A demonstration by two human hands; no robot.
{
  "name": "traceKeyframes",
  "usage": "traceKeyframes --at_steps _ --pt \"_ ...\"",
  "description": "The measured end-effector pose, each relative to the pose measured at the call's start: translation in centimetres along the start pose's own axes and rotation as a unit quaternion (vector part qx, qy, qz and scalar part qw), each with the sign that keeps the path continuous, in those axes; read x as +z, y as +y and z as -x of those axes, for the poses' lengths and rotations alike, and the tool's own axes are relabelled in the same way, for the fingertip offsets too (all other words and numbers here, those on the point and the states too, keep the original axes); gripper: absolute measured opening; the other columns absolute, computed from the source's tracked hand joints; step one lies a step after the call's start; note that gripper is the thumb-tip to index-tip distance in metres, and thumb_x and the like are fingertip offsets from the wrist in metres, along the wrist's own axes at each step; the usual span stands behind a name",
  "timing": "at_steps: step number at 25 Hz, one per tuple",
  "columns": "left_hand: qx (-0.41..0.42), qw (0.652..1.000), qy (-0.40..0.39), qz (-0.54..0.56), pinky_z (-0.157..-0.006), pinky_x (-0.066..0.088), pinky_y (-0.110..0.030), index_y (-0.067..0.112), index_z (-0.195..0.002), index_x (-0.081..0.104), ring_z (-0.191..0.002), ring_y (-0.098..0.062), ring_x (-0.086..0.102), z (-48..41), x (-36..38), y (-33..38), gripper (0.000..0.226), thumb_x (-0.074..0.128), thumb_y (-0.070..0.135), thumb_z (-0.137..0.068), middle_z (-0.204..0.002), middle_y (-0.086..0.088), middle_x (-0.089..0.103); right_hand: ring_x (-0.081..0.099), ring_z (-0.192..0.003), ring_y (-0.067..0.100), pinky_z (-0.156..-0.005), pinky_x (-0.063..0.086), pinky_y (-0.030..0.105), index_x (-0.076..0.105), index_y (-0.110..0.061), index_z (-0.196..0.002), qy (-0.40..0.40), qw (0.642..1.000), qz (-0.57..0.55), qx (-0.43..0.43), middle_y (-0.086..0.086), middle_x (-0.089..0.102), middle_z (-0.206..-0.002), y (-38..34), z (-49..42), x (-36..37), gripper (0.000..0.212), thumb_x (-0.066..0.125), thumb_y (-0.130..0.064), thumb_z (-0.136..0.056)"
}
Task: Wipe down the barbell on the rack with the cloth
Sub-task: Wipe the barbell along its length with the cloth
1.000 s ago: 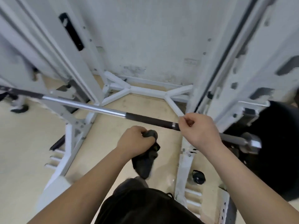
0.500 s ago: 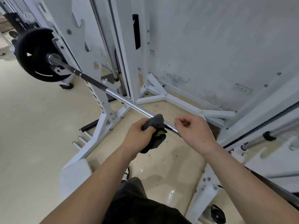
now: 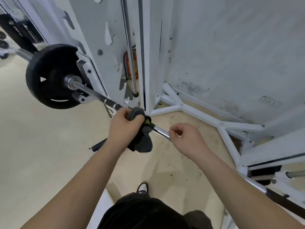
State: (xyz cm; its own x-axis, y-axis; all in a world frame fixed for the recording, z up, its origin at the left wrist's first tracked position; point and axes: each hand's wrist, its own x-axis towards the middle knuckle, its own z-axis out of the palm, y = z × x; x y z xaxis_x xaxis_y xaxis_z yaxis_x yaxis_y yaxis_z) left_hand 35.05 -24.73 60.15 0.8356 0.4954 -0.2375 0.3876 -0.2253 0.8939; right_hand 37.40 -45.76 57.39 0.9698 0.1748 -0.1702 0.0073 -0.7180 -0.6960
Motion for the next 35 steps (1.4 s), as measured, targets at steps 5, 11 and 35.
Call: traceKeyframes --at_steps 5,11,35 --pt "0.215 0.949 -0.095 -0.212 -0.084 0.055 -0.037 0.033 -0.104 0.069 -0.100 -0.021 0.060 -5.7 0.3 -2.0 0.026 0.069 0.046 -0.081 -0.110 0.000 0.060 0.061 -0.078 0.013 -0.064 0.044 0.026 0.071 -0.031 -0.080 -0.020 0.998 0.057 0.032 -0.013 0.065 -0.080 -2.5 -3.6 2.7 0.018 0.061 -0.023 -0.094" --pt "0.365 0.804 -0.149 -0.446 -0.117 0.023 -0.057 0.042 -0.133 0.057 -0.128 -0.031 0.048 -8.3 1.6 -5.4 0.052 0.050 0.062 -0.086 -0.126 0.010 0.065 0.063 -0.084 0.018 -0.068 0.048 0.031 0.075 -0.029 -0.087 -0.019 0.993 0.111 0.044 -0.011 0.065 -0.083 -3.0 -6.1 4.3 0.014 0.062 -0.024 -0.092" --pt "0.249 0.890 0.027 -0.382 -0.083 0.047 -0.042 0.024 -0.104 0.068 -0.099 -0.030 0.054 -12.3 -1.1 -6.3 0.024 0.064 0.038 -0.085 -0.099 0.006 0.073 0.066 -0.096 0.013 -0.089 0.057 0.034 0.078 -0.023 -0.107 -0.050 0.993 0.085 0.060 -0.009 0.073 -0.103 -3.5 -7.8 5.1 0.021 0.069 -0.034 -0.091"
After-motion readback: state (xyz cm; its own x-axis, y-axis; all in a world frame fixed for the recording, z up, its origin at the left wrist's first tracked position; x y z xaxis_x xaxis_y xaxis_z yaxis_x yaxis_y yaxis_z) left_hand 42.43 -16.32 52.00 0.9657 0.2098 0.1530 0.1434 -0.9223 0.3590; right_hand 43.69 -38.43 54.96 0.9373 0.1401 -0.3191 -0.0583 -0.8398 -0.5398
